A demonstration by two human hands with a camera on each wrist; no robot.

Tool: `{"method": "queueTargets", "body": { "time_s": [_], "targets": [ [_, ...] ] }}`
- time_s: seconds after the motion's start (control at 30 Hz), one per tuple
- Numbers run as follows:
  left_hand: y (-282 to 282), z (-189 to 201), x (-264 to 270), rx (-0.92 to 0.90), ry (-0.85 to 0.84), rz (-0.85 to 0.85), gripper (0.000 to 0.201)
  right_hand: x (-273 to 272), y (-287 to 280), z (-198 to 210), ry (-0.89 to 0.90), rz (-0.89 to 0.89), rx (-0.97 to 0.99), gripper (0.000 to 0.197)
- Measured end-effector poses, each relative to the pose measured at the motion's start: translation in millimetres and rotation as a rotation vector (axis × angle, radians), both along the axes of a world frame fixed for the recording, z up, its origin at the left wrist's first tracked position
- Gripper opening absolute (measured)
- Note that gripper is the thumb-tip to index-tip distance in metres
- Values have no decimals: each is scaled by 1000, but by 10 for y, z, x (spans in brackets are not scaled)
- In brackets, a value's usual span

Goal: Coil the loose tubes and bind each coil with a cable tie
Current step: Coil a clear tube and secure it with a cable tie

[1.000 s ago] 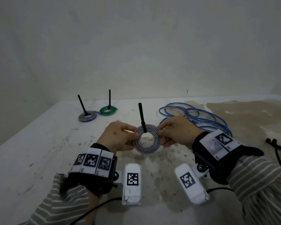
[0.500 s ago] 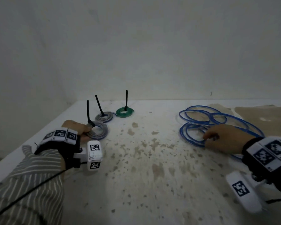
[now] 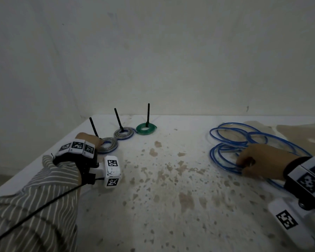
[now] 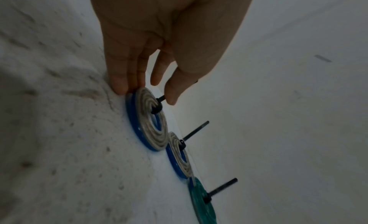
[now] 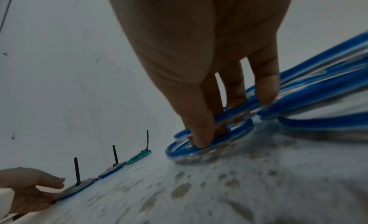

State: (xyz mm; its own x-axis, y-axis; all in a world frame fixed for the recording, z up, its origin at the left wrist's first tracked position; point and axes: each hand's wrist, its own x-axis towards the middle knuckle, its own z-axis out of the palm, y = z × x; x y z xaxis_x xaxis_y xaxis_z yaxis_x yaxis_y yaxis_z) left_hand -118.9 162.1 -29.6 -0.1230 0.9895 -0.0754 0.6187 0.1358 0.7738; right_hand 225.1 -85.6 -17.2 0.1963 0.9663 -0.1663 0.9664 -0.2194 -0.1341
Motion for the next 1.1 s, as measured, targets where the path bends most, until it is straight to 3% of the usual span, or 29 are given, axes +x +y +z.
{"method": "queueTargets", "body": {
  "time_s": [0.07, 0.17, 0.33, 0.43, 0.53, 0.63, 0.73, 0.87, 1.0, 1.1],
  "targets": [
    [0, 34, 63, 24, 64, -8, 11, -9, -19, 64, 33, 5, 60, 11],
    [-126, 106, 311, 143, 80, -84, 54, -37, -32, 179, 89, -23, 182, 10],
    [-875, 348, 1053, 203, -172, -600, 53, -115, -121, 384, 141, -4, 407, 17],
    [-1220, 363, 1388, 195, -311, -846, 53, -170, -248, 497, 391, -9, 595, 14],
    [-1480, 308, 1620, 170, -384, -973, 37, -192, -384, 540, 685, 23, 792, 21],
    [-1638, 251, 1720, 162, -434, -925, 2, -200, -458, 490, 957, 16, 930, 26],
    [-1753, 205, 1702, 14, -597, -867, 7, -233, -455, 390, 1097, -2, 950, 21],
    [-1864, 176, 1663, -42, -813, -785, 13, -290, -391, 202, 1062, 18, 848, 24],
    [-1797, 81, 1602, 92, -746, -594, 21, -317, -369, 86, 1008, 54, 832, 28],
    [-1820, 27, 1549, 73, -646, -673, 29, -335, -367, 93, 1132, 74, 879, 28]
  ]
}}
